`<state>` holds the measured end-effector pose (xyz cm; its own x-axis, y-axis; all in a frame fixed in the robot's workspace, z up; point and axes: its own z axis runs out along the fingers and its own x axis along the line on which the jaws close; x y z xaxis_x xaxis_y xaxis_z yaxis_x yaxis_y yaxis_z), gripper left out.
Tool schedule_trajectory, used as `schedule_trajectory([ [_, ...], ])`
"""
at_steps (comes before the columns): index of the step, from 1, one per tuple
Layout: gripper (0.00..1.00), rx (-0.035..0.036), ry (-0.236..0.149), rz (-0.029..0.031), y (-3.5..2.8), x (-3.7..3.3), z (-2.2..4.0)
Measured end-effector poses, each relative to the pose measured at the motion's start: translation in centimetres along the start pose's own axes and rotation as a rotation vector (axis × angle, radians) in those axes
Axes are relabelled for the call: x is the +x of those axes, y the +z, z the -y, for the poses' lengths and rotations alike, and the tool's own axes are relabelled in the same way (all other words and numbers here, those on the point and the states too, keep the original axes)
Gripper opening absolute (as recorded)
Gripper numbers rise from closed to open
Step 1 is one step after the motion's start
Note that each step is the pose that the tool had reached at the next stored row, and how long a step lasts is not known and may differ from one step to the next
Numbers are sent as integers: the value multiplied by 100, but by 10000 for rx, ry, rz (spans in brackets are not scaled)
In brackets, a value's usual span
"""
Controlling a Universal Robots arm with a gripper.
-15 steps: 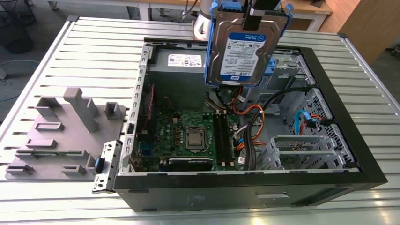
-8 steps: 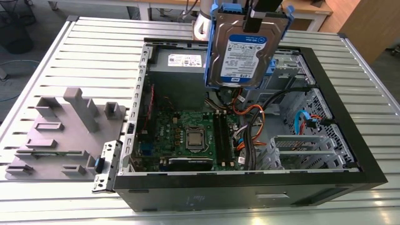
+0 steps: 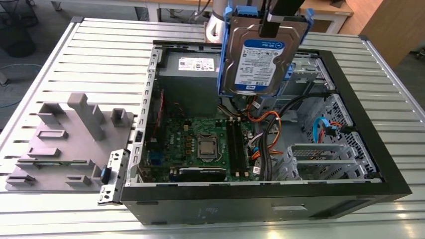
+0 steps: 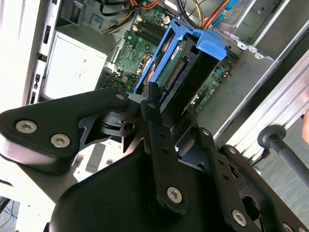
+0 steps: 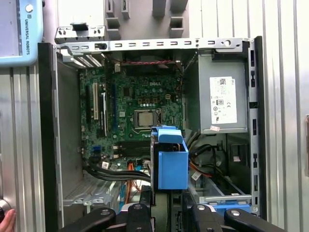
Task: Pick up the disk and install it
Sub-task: 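Pick up the disk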
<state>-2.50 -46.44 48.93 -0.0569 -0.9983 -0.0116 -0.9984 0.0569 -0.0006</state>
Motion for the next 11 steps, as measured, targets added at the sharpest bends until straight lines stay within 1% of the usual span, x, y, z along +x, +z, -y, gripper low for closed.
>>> schedule_trajectory([
  [9,35,0,1,-1,-1,99,6],
  [11,35,1,0,-3,-2,177,10],
])
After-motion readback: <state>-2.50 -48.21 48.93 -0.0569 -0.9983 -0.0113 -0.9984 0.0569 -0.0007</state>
